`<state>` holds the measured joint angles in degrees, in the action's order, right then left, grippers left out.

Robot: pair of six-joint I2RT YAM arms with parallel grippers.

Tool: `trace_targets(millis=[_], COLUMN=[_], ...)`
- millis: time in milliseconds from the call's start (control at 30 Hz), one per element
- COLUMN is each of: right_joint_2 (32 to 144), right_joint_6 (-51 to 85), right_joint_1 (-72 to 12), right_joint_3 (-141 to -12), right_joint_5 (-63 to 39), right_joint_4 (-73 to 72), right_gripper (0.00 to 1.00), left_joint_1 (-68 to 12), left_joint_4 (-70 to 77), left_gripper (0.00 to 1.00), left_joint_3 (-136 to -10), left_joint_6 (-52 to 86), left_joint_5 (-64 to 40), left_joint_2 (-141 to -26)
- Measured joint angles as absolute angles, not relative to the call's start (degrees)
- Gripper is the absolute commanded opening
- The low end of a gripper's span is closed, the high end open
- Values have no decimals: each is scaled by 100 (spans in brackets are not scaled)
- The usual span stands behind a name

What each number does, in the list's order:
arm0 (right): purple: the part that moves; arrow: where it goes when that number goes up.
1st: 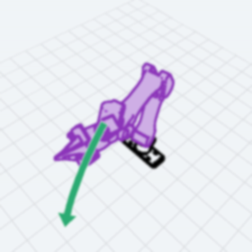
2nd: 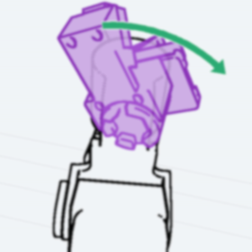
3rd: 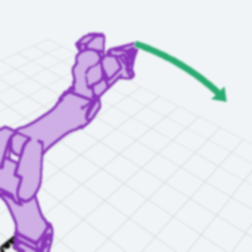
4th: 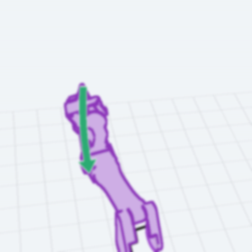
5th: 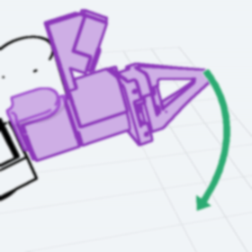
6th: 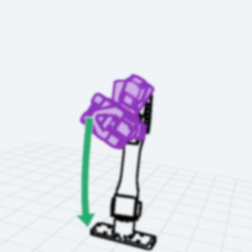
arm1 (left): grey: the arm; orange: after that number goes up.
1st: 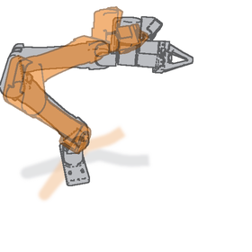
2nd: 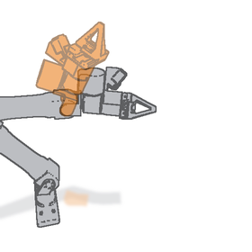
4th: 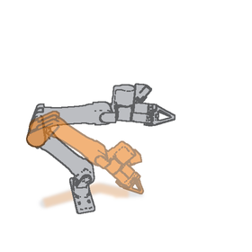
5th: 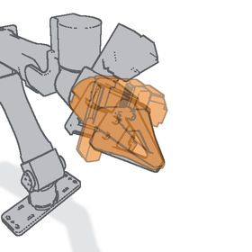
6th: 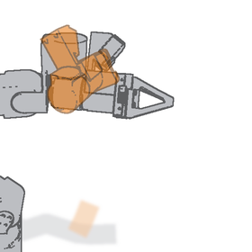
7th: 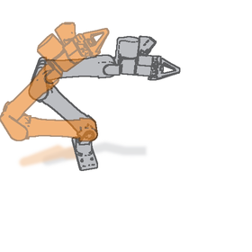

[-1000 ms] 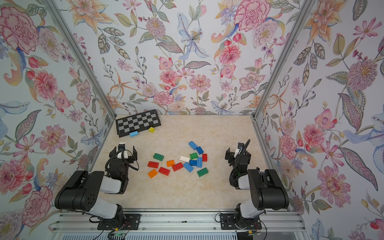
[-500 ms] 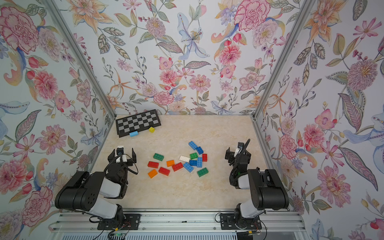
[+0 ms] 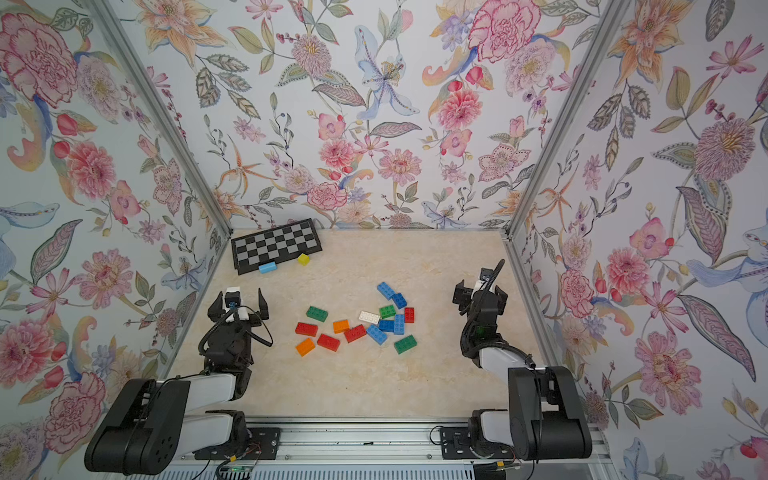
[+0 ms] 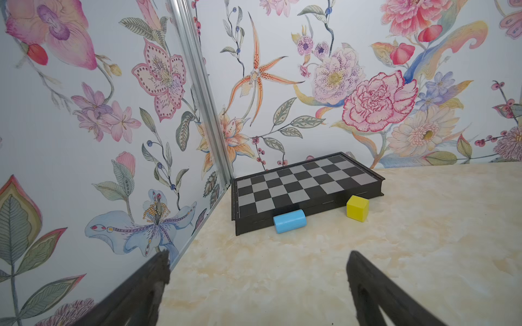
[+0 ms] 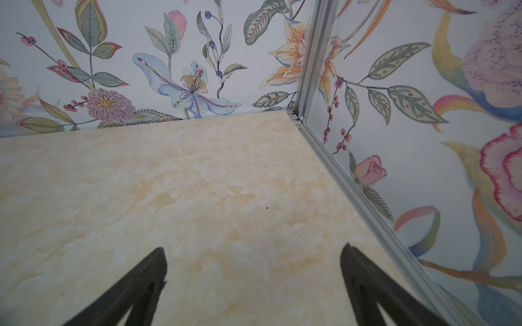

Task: Assemble a rectangle with lego
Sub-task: Move the lego brick at the center of the board.

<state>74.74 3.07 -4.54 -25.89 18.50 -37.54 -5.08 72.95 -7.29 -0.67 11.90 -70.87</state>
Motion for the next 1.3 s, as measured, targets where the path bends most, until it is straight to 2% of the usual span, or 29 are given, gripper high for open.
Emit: trace_targets(millis=[267, 467, 633, 767, 867, 1067, 1300], right_joint_2=[7207, 7183, 7328, 7907, 8471, 9373, 9848], right_joint_6=[1020, 1660, 2263, 2585, 2714, 2751, 2744], right_joint_1=[-1229, -1975, -2329, -2547, -2672, -2888, -2923], right_joint_3=[-3387, -3728, -4069, -4536, -4958, -5610, -5911], right_joint_5=[2397, 2477, 2204, 1820, 1450, 932, 768], right_joint_4=[-1514, -193, 611, 1074, 1361, 1634, 1817], right_gripper=[100, 99, 85, 69, 61, 59, 58], left_joint_1=[-1090, -1588, -1839, -1857, -1857, -1857, -1857], left_joint_4=[5616, 4285, 3562, 3253, 2991, 2738, 2657], left_gripper=[99, 99, 99, 99, 99, 99, 99], left_joint_3=[-1549, -2097, -2344, -2379, -2495, -2727, -2751], left_joint_6=[401, 1052, 1426, 1678, 1800, 1922, 2005], left_joint_5=[1450, 1566, 1588, 1590, 1629, 1671, 1581], left_joint_2=[-6156, -5986, -6020, -6149, -6307, -6573, -6672])
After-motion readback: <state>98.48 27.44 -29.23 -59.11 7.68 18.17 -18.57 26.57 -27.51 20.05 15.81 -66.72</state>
